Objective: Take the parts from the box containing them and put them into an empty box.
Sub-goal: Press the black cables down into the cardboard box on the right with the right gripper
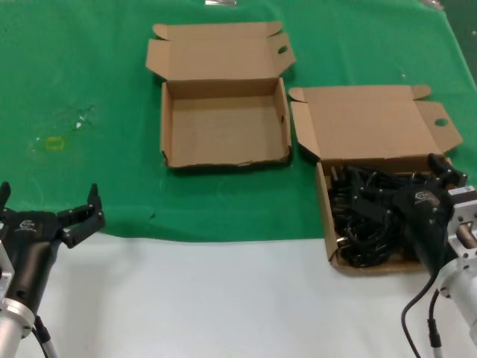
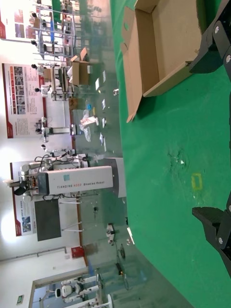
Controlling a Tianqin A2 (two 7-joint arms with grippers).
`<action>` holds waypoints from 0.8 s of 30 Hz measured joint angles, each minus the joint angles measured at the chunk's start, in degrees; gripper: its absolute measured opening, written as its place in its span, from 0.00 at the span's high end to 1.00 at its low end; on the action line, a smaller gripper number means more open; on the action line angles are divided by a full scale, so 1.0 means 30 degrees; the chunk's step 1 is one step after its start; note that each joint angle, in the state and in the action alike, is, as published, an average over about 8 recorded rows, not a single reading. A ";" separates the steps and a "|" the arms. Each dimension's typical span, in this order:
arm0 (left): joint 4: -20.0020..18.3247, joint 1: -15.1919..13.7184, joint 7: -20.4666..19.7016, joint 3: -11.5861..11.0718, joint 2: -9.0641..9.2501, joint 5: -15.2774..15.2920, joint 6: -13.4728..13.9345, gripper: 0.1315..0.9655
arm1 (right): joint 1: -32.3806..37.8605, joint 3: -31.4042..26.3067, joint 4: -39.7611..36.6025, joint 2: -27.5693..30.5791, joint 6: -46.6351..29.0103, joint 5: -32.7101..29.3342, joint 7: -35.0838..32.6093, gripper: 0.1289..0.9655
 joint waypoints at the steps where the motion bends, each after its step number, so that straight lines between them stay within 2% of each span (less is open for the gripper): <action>1: 0.0000 0.0000 0.0000 0.0000 0.0000 0.0000 0.0000 0.00 | 0.0000 0.0000 0.0000 0.0000 0.0000 0.0000 0.0000 0.00; 24: 0.0000 0.0000 0.0000 0.0000 0.0000 0.0000 0.0000 0.00 | 0.0000 0.0000 0.0000 0.0000 0.0000 0.0000 0.0000 0.00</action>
